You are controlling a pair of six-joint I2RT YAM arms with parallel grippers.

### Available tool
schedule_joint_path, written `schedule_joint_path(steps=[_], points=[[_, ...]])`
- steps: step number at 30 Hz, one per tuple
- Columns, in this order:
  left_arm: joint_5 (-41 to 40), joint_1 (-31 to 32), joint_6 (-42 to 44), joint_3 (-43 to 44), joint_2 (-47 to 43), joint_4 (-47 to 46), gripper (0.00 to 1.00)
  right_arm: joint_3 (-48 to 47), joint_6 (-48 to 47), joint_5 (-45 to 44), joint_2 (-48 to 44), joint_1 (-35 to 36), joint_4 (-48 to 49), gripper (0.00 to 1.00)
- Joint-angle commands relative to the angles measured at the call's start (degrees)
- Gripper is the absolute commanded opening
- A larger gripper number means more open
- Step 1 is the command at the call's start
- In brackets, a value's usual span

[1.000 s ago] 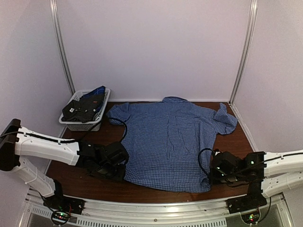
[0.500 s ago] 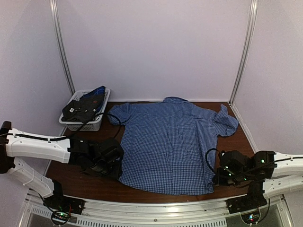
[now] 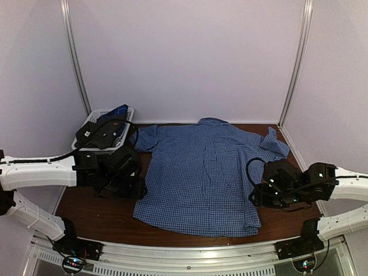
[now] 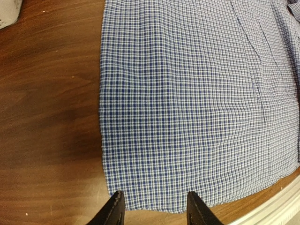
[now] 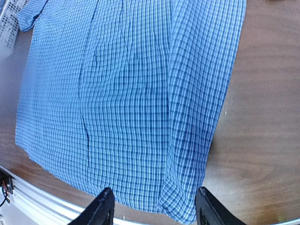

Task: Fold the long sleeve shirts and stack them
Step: Flatten out the crumpled shirt at the center of the board.

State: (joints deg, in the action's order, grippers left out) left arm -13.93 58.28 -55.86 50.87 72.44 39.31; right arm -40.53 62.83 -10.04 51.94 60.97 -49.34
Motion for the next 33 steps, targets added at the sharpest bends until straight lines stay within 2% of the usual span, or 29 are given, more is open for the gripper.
schedule_joint_path(steps=[1, 7, 13, 17, 23, 33], points=[[7.06, -2.80, 7.91, 1.56, 6.46, -12.79, 0.46, -3.58, -12.47, -2.36, 7.94, -9.79, 7.47, 0.58], [10.74, -3.58, 11.54, 4.47, 16.30, -20.48, 0.45, -5.04, -21.29, 5.34, 16.33, -26.44, 24.72, 0.51], [13.55, -4.30, 14.13, 5.87, 24.62, -24.20, 0.45, -5.36, -23.04, 13.47, 25.94, -37.13, 37.25, 0.40], [13.54, -4.73, 15.85, 5.33, 27.07, -24.11, 0.45, -6.39, -23.84, 15.89, 32.18, -42.09, 41.04, 0.35], [12.20, -5.17, 17.80, 4.36, 28.18, -22.45, 0.45, -7.48, -25.87, 18.38, 39.72, -47.73, 44.19, 0.34], [12.15, -7.36, 18.55, 1.24, 28.19, -20.07, 0.45, -11.08, -29.06, 19.85, 50.05, -52.37, 43.57, 0.34]])
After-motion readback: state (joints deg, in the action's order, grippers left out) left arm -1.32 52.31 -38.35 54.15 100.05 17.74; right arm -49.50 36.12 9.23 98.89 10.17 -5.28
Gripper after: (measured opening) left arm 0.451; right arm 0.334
